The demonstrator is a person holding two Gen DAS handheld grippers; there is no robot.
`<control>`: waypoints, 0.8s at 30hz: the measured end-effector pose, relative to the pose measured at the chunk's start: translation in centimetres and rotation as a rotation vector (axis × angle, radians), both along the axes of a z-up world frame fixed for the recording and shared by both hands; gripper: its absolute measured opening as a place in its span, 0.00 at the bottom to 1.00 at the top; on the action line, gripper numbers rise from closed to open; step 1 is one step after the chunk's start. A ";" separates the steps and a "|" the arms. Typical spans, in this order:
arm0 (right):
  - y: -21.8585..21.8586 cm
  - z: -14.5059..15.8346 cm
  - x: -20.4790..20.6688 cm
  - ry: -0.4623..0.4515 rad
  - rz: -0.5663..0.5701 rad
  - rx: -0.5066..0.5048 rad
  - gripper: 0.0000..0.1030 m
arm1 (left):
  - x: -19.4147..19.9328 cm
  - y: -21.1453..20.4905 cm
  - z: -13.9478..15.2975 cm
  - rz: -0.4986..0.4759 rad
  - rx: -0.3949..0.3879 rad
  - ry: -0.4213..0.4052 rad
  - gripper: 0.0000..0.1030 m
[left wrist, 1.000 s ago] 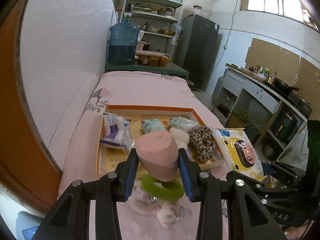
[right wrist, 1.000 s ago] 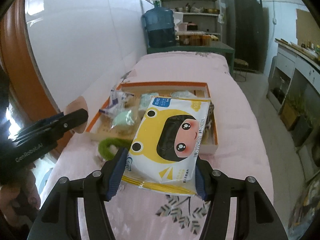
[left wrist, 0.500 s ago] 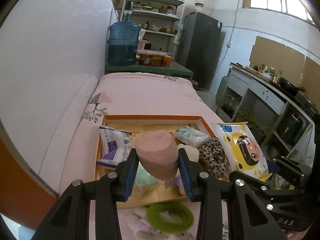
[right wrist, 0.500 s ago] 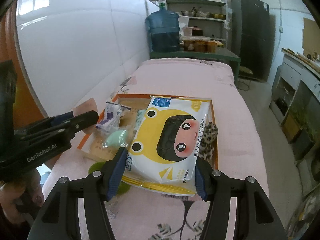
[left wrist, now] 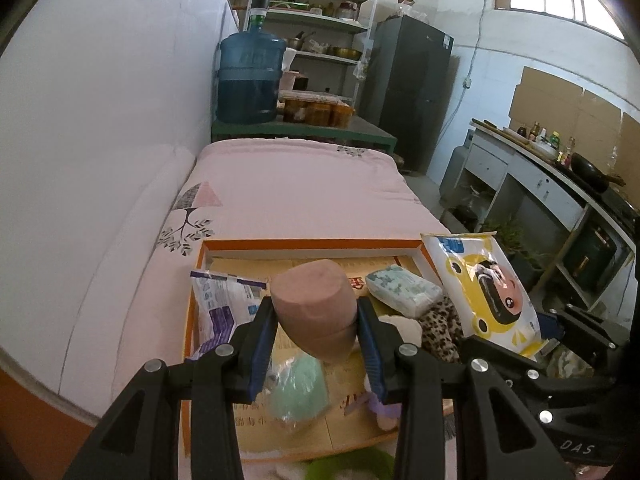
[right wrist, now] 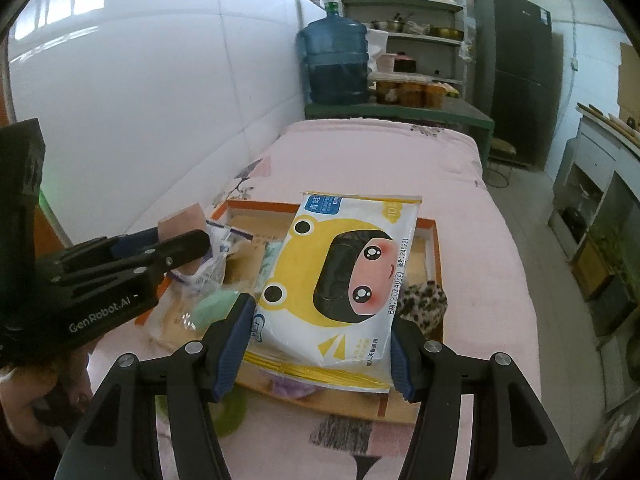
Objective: Organize soft objects
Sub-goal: 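Carry the wipes pack with right tool while left tool carries the pink sponge into the tray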
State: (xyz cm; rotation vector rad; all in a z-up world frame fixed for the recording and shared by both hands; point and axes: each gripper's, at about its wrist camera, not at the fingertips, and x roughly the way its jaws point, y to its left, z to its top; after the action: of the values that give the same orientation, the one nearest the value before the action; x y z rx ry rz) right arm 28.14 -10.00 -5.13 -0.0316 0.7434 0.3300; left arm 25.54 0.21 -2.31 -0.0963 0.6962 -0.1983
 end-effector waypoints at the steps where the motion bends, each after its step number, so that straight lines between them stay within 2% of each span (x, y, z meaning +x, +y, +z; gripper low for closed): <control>1: 0.0 -0.1 0.5 0.002 0.002 0.000 0.60 | 0.2 0.0 0.0 0.000 0.003 0.000 0.39; 11: 0.8 -1.5 5.4 0.035 0.044 0.020 0.60 | 3.6 0.3 -1.4 0.005 -0.002 0.046 0.39; 24: 1.4 -4.4 9.8 0.084 0.061 0.002 0.60 | 6.5 0.7 -3.9 0.023 -0.015 0.109 0.39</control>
State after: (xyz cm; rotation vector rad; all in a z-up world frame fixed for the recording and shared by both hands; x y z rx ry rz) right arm 37.98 -8.63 -9.53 -0.0388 0.8260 0.3916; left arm 32.04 0.87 -6.20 -0.1298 0.8019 -0.1770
